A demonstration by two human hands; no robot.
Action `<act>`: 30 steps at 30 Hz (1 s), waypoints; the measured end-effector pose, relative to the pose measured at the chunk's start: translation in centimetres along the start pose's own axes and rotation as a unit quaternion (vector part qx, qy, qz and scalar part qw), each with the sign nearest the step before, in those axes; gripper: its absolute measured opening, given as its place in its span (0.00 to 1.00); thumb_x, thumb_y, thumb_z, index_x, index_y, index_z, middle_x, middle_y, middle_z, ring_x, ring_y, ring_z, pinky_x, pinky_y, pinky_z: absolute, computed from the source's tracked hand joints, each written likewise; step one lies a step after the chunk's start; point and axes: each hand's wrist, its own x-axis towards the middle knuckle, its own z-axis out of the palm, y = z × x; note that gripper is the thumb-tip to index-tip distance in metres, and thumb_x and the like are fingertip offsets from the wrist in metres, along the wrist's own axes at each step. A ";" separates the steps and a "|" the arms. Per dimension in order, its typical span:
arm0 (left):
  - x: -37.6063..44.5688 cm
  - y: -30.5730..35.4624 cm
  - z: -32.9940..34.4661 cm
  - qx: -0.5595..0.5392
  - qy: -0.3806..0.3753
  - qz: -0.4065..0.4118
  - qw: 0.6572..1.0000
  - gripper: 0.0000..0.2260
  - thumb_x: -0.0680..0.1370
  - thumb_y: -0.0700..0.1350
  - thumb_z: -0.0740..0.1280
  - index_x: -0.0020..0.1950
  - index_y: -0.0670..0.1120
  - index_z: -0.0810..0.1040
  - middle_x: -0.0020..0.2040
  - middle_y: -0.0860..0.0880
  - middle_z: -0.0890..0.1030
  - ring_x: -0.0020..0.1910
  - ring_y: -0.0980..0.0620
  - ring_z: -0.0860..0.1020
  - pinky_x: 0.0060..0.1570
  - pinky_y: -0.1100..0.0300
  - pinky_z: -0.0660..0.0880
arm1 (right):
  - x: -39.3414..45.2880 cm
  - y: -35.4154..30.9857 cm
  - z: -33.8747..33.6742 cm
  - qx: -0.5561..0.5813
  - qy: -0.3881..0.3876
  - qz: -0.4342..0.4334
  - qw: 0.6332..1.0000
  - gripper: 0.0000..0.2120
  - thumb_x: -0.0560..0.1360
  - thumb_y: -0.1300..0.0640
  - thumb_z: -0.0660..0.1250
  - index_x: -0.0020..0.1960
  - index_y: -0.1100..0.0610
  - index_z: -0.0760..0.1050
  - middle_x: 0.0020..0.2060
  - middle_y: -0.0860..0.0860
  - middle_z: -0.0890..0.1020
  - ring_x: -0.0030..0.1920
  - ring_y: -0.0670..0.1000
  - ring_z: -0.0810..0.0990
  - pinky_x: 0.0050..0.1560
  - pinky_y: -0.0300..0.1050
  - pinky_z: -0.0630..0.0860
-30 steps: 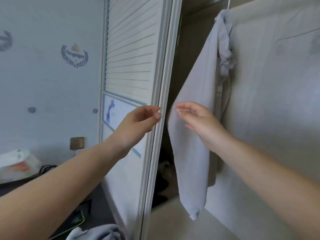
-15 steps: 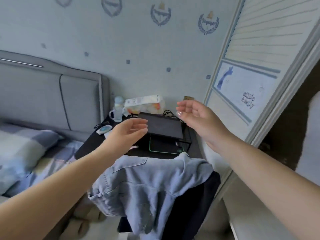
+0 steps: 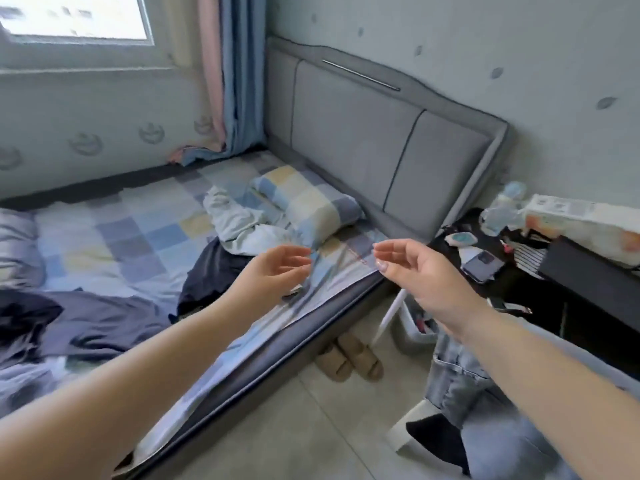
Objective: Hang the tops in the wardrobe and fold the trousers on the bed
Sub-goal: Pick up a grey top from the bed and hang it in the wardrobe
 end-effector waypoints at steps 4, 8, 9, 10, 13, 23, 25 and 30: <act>-1.8 -5.0 -10.6 0.024 0.089 -0.059 0.994 0.07 0.77 0.43 0.69 0.52 0.55 0.78 0.51 0.53 0.83 0.49 0.58 0.81 0.44 0.69 0.75 | 5.5 0.1 10.3 0.013 -0.099 0.005 0.995 0.08 0.75 0.60 0.68 0.50 0.48 0.77 0.49 0.46 0.82 0.51 0.40 0.80 0.52 0.31 0.74; -4.1 -8.5 -19.3 0.039 0.178 -0.101 0.978 0.07 0.77 0.42 0.68 0.51 0.54 0.78 0.51 0.52 0.83 0.49 0.57 0.80 0.48 0.66 0.74 | 10.3 -0.5 18.6 0.010 -0.192 0.015 0.981 0.08 0.75 0.60 0.68 0.50 0.47 0.76 0.49 0.45 0.81 0.50 0.40 0.80 0.48 0.29 0.74; -4.7 -9.1 -21.2 0.043 0.202 -0.111 0.972 0.07 0.77 0.43 0.68 0.51 0.54 0.78 0.51 0.52 0.83 0.49 0.59 0.80 0.47 0.66 0.74 | 11.4 -0.7 20.4 0.007 -0.213 0.014 0.977 0.09 0.75 0.60 0.68 0.50 0.47 0.76 0.49 0.46 0.81 0.50 0.41 0.79 0.48 0.30 0.75; -5.4 -9.9 -23.2 0.049 0.226 -0.125 0.965 0.06 0.78 0.44 0.68 0.53 0.54 0.78 0.52 0.54 0.82 0.49 0.60 0.80 0.45 0.65 0.75 | 12.7 -0.9 22.4 0.003 -0.237 0.012 0.971 0.08 0.75 0.60 0.68 0.50 0.47 0.76 0.50 0.46 0.81 0.51 0.41 0.79 0.49 0.30 0.75; -7.1 -11.9 -27.4 0.044 0.289 -0.165 0.942 0.07 0.79 0.43 0.67 0.56 0.50 0.78 0.53 0.51 0.82 0.51 0.56 0.80 0.45 0.63 0.77 | 15.9 -1.1 27.5 -0.016 -0.291 0.006 0.957 0.08 0.75 0.58 0.69 0.50 0.46 0.76 0.51 0.46 0.81 0.52 0.40 0.79 0.51 0.32 0.75; -7.9 -18.7 -34.5 -0.003 0.411 -0.282 0.867 0.07 0.78 0.44 0.66 0.56 0.52 0.78 0.55 0.52 0.81 0.54 0.58 0.78 0.45 0.64 0.72 | 25.6 3.4 41.5 -0.071 -0.425 0.051 0.901 0.07 0.74 0.53 0.70 0.52 0.46 0.77 0.50 0.43 0.82 0.52 0.41 0.80 0.52 0.37 0.74; -7.1 -19.7 -35.7 -0.002 0.412 -0.300 0.860 0.08 0.78 0.45 0.67 0.57 0.52 0.78 0.55 0.53 0.81 0.54 0.58 0.78 0.45 0.65 0.71 | 27.6 4.0 43.5 -0.092 -0.442 0.046 0.891 0.07 0.73 0.52 0.70 0.51 0.45 0.77 0.50 0.42 0.82 0.51 0.39 0.80 0.50 0.35 0.74; -5.8 -23.3 -39.6 -0.011 0.446 -0.338 0.829 0.07 0.78 0.46 0.67 0.55 0.54 0.78 0.54 0.54 0.81 0.54 0.57 0.78 0.45 0.64 0.71 | 31.4 5.2 50.5 -0.108 -0.484 0.045 0.867 0.07 0.75 0.53 0.69 0.52 0.47 0.76 0.51 0.45 0.81 0.51 0.42 0.80 0.48 0.34 0.75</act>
